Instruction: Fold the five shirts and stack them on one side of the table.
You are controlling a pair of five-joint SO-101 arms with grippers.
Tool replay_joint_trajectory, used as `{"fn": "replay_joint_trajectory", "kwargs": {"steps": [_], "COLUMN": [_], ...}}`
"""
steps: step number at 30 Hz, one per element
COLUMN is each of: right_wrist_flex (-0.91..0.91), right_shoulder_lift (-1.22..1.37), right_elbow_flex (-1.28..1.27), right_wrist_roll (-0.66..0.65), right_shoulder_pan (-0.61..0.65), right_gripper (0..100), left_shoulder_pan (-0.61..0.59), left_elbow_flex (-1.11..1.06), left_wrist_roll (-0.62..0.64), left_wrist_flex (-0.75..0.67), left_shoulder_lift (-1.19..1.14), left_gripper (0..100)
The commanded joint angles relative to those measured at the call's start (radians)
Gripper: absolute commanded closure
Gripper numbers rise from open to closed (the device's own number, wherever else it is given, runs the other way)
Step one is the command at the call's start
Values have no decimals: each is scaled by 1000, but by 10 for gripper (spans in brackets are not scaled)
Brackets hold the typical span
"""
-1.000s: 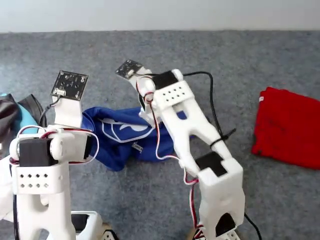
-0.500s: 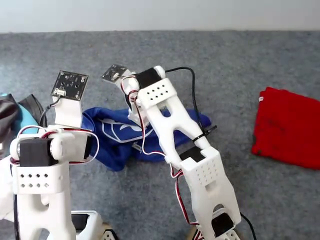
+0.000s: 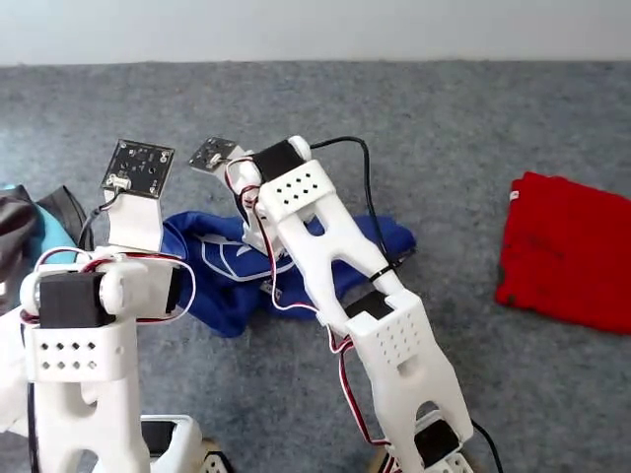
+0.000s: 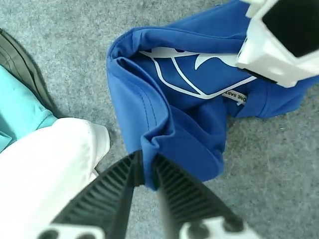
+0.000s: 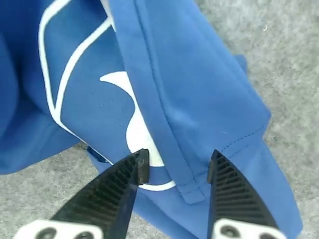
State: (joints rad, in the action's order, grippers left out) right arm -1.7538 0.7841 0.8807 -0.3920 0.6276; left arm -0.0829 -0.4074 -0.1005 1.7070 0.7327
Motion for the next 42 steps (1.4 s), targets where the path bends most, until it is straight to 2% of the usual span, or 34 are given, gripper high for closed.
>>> {"fn": "replay_joint_trajectory", "kwargs": {"steps": [1,9,13,21,27,28,37,42], "right_wrist_flex": [-38,59,68,122,124,120,111,111], "right_shoulder_lift": [12,39,41,73,107,102,-124,-309], "right_elbow_flex": [31,31,31,31,31,32,32,32], "right_wrist_roll": [2,-20,-83,-83,-83,-83,-115,-172], "right_shoulder_pan": [-4,-97,-99,-104,-107,-111,-203,-263], "right_gripper": [791,792,793,796,987,991,990,990], "left_shoulder_pan": [2,2,3,3,3,3,-5,-5], "left_elbow_flex": [5,4,-8,-38,-39,-39,-22,120], "left_wrist_roll": [-2,-2,-2,-2,-2,-2,-6,-6], "left_wrist_flex": [-12,-12,-15,-40,-40,-40,-124,-183], "left_shoulder_lift": [14,14,14,20,18,18,21,21], "left_gripper": [987,987,987,987,987,987,987,987]}}
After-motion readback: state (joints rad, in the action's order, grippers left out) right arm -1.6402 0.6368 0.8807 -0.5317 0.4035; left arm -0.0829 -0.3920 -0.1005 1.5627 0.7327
